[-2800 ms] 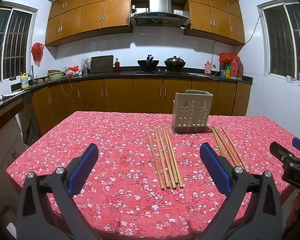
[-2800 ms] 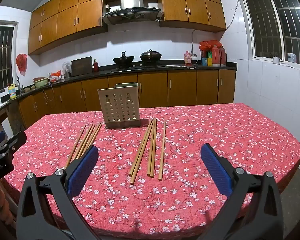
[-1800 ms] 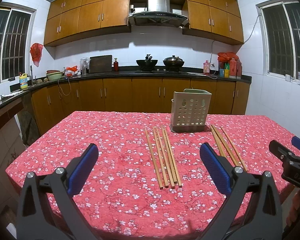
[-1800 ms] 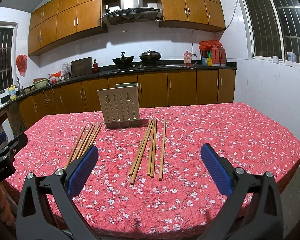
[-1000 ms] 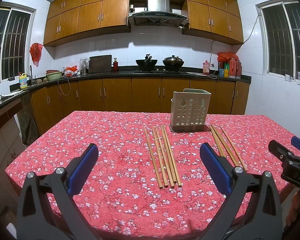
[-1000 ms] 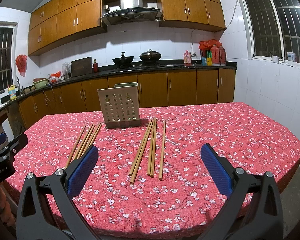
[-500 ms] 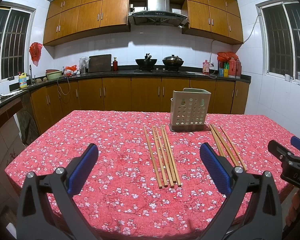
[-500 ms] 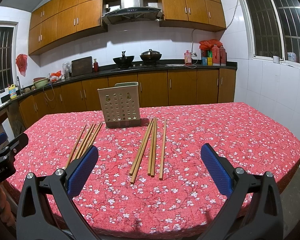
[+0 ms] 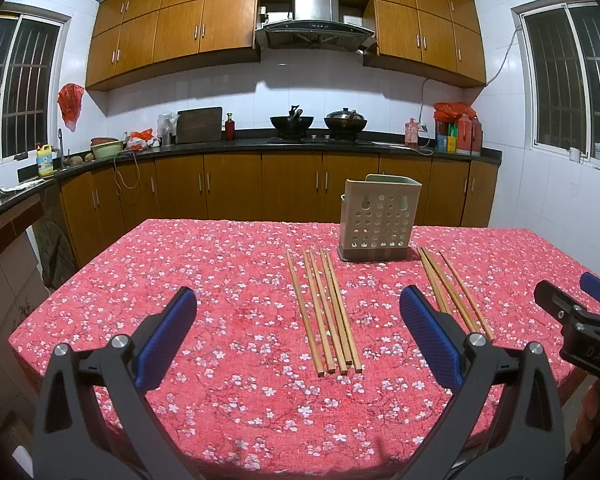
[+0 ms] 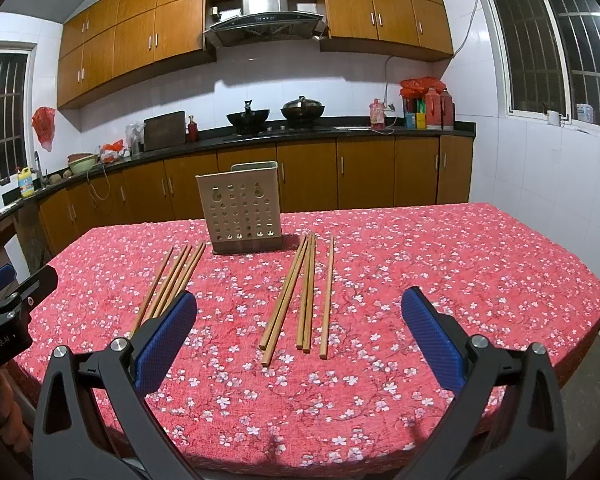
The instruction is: Organize utensils
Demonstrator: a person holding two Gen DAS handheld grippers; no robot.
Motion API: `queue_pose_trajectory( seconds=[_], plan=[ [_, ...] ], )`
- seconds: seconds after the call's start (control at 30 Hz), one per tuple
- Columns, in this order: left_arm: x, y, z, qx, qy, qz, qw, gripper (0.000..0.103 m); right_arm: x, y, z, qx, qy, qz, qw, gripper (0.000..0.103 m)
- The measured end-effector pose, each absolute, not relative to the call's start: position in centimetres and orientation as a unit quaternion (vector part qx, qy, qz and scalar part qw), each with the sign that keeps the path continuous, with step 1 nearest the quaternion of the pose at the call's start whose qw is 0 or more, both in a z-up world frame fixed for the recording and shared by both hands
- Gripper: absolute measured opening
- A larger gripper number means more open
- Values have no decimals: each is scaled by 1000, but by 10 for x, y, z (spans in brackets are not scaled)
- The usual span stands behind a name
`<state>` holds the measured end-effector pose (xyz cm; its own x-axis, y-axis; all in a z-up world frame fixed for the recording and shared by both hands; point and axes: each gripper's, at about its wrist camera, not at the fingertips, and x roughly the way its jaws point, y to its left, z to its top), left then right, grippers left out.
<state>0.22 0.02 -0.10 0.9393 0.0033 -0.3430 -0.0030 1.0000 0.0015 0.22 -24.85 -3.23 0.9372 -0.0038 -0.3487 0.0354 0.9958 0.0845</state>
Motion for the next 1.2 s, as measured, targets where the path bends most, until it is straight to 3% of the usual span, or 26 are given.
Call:
queue_pose_trajectory(
  seconds=[0.4, 0.57, 0.83, 0.93, 1.07, 1.2],
  plan=[
    [4, -2, -8, 2, 180, 9, 984, 99, 7, -252, -39, 47, 179, -12, 983, 101],
    [23, -1, -31, 4, 220, 38, 975, 99, 31, -267, -44, 56, 197, -25, 979, 99],
    [62, 31, -43, -17, 287, 53, 956, 99, 107, -287, -65, 61, 311, -22, 948, 53],
    [75, 39, -47, -32, 304, 48, 951, 99, 131, -289, -78, 63, 351, -18, 934, 40],
    [88, 43, -49, -43, 318, 32, 947, 99, 152, -287, -97, 67, 400, -15, 914, 31],
    [101, 43, -54, -42, 336, 9, 941, 79, 157, -285, -110, 55, 414, -18, 909, 18]
  ],
)
